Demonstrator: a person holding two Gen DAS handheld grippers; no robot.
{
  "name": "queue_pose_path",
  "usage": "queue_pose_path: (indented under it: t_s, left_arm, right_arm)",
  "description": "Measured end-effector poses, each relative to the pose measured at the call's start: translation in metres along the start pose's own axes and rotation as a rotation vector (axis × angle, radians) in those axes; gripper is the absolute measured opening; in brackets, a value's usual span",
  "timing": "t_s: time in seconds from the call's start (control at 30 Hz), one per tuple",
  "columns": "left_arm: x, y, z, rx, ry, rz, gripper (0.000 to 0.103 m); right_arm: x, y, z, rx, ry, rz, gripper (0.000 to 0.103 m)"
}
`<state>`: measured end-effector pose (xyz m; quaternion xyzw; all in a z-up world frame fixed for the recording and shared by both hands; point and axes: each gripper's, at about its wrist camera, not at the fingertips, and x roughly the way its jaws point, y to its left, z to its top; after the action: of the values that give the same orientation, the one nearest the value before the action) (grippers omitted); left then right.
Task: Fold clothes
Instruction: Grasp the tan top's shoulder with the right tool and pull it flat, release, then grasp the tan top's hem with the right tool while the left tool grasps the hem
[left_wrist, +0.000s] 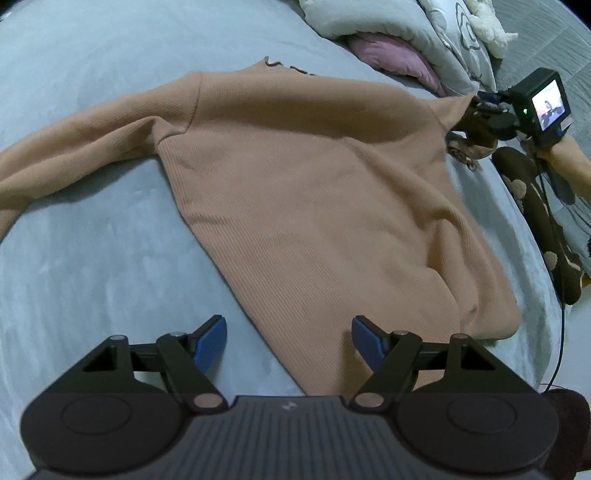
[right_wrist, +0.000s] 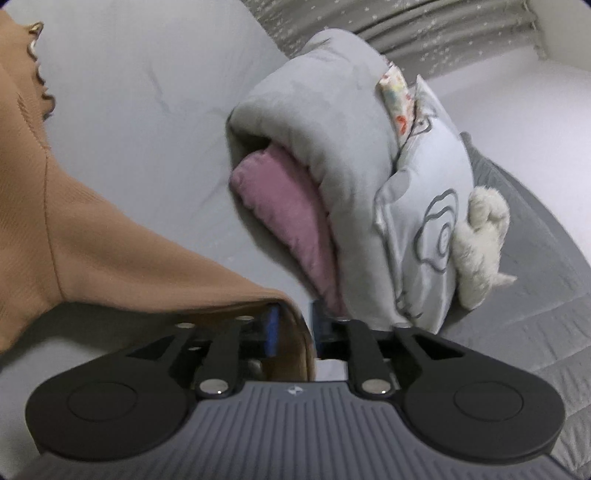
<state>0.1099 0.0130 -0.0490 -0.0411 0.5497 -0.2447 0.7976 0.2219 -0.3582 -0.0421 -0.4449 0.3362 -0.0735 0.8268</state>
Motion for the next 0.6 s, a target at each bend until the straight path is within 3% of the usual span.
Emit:
queue_pose_path:
  t_s: [0.17,0.3,0.53,0.6]
  left_arm:
    - [-0.005,-0.001,-0.015,-0.028,0.019,-0.056,0.075]
    - [-0.003,-0.008,-0.033,-0.043,0.035,-0.098,0.075]
    - [-0.006,-0.014,-0.065,-0.101,0.043,-0.21,0.073]
    - [-0.005,-0.014,-0.073,-0.119,0.043,-0.244,0.073]
  right_arm:
    - [-0.025,-0.017,-0.015,0.167,0.002,0.128,0.047]
    - [-0.061,-0.027,-0.043,0.312,-0.015,0.315,0.049]
    - [-0.13,-0.008,-0.111,0.402,-0.074,0.673,0.05]
    - [-0.144,-0.007,-0.125,0.436,-0.087,0.737,0.05]
